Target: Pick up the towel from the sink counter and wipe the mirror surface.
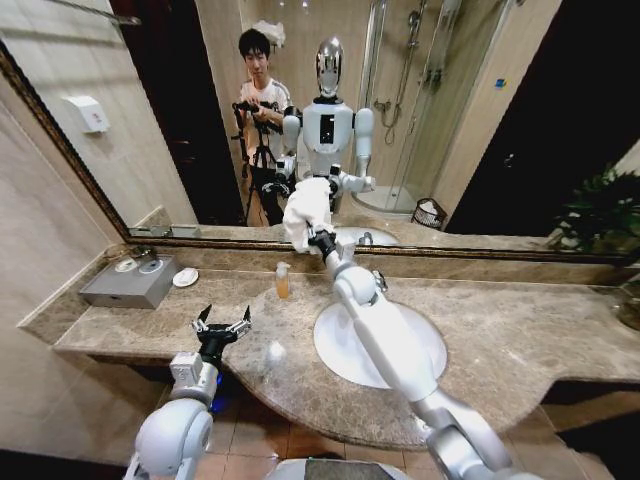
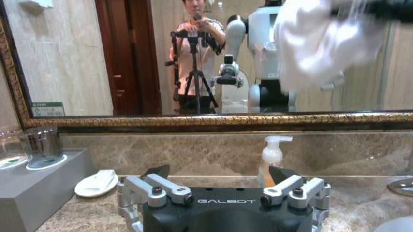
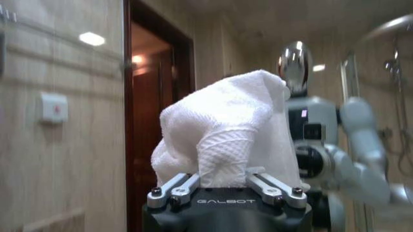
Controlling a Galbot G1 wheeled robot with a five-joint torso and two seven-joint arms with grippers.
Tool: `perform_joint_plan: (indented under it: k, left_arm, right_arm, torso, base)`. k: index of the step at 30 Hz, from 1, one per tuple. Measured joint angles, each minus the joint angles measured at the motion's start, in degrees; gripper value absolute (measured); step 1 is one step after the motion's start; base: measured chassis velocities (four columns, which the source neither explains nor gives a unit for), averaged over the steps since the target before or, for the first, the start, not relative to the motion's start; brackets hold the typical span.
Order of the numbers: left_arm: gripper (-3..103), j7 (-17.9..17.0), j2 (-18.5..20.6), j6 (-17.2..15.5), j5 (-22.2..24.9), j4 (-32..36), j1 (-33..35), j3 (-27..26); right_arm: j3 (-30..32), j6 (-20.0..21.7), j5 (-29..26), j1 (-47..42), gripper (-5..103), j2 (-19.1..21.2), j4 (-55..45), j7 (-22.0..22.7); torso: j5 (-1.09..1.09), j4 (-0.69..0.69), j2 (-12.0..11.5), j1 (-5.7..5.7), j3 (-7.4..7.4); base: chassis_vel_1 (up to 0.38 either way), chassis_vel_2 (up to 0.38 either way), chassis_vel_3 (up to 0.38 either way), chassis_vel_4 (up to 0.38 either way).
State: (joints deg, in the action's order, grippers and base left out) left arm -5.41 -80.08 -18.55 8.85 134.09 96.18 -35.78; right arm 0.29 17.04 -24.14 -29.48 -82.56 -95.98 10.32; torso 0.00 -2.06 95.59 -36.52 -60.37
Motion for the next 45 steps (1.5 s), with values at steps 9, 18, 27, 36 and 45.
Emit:
perform_joint_plan:
  k: [9,18,27,36,45]
  left_arm:
    - [100,0.0,0.0,0.0,0.0,0.0,0.0,0.0]
    - [100,0.0,0.0,0.0,0.0,0.0,0.0,0.0]
    - [100,0.0,0.0,0.0,0.0,0.0,0.0,0.0]
    - [100,0.0,0.0,0.0,0.0,0.0,0.0,0.0]
    - [100,0.0,0.01,0.0,0.0,0.0,0.0,0.0]
  right_arm:
    - [0.25,0.19,0.6,-1.72,10,-0.18,0.92,-0.49]
    - [-0.57,-1.8,3.88,-6.14,10,-0.55,2.08,-1.85]
    - [0.17,0.34,-0.7,1.65,10,0.72,-1.0,0.62]
    - [-0.09,-0.3,1.61,-3.16,10,0.53,0.37,-1.04]
    - [-0.8,-1.18,2.73,-4.49,10,0.25,-0.45,-1.3]
  torso:
    - [0.01,0.0,0.0,0.0,0.0]
    - [0.01,0.02,0.0,0.01,0.0]
    - [0.0,0.0,0.0,0.0,0.0]
    - [0.0,0.01,0.0,0.0,0.0]
    - [0.0,0.0,0.0,0.0,0.0]
  base:
    - [0.0,0.0,0.0,0.0]
    - [0.0,0.0,0.0,0.0]
    - [0.0,0.0,0.0,0.0]
    - [0.0,0.0,0.0,0.0]
    - [0.0,0.0,0.0,0.0]
